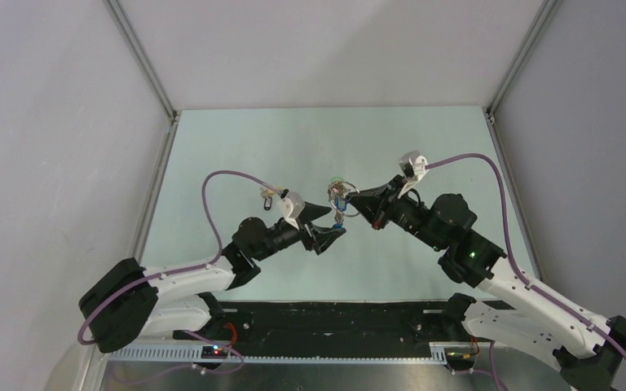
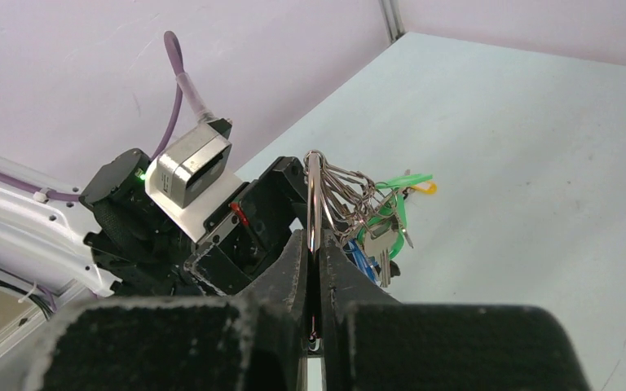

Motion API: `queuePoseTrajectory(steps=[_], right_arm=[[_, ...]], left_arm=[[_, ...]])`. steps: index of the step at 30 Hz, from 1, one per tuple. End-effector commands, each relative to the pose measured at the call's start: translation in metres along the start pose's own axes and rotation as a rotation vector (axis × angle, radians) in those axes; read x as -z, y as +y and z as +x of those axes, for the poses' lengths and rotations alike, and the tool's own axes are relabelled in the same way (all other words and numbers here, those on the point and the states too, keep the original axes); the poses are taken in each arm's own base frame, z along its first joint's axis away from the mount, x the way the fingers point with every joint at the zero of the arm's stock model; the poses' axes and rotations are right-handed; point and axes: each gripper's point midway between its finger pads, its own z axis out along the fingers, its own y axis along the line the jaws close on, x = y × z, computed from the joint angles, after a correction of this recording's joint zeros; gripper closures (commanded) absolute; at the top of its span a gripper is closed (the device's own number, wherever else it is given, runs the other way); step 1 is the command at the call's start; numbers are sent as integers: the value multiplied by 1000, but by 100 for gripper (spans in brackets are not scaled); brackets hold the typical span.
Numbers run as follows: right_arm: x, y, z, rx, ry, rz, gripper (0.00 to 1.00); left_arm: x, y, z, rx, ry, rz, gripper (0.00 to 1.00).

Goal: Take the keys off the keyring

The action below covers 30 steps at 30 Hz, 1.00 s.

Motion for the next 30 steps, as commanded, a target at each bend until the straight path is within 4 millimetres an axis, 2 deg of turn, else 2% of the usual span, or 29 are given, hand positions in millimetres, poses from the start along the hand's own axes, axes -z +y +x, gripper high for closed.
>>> queuePoseTrajectory(steps=[1,2,4,5,6,7,9,15,17,18,19,20,21,22,23,24,25,26,27,28,30], right_arm=[[1,9,-35,-11,-125,-9,100],[2,9,-35,-12,-127,-6,100],[4,8,-35,-14,-126,1,100],[5,7,-35,-13,-126,6,100],[7,5,-35,-13,-123,17,100],[8,2,-35,-15,-127,35,100],[12,-9,-37,-19,-138,100,100],[18,-34,-28,-26,-129,230,100],[19,-40,-20,-37,-123,251,100],[20,-43,-15,-47,-121,258,100],[20,-45,-13,-52,-122,266,100],[21,-47,-8,-63,-121,271,100],[21,-50,-4,-67,-117,279,100],[22,-49,-3,-77,-123,275,100],[23,-49,-1,-81,-123,271,100],[23,-48,0,-88,-121,268,100],[24,-49,3,-91,-115,266,100],[25,-49,5,-96,-112,265,100],[26,-50,9,-97,-101,268,100],[26,-51,12,-103,-95,270,100],[28,-53,19,-109,-78,275,100]], left_arm=[[-19,-9,-33,-59,-96,51,28],[-21,-11,-35,-63,-103,62,32],[-24,-13,-35,-64,-101,78,48],[-25,-14,-33,-64,-97,82,66],[-24,-14,-32,-62,-95,85,76],[-24,-14,-31,-60,-91,86,93],[-21,-16,-28,-48,-86,91,99],[-2,-20,-17,3,-59,94,100],[3,-21,-10,20,-23,92,100],[3,-23,-15,20,-26,97,100],[5,-23,-9,30,10,94,100],[4,-25,-16,27,3,101,100],[6,-26,-11,32,35,100,100],[6,-28,-20,27,23,104,100],[8,-27,-16,29,49,97,100],[9,-29,-24,23,36,99,100],[11,-27,-21,27,61,85,100],[12,-29,-29,22,49,84,100],[14,-28,-25,27,76,74,100],[16,-30,-32,24,65,77,100],[20,-31,-34,32,76,69,100]])
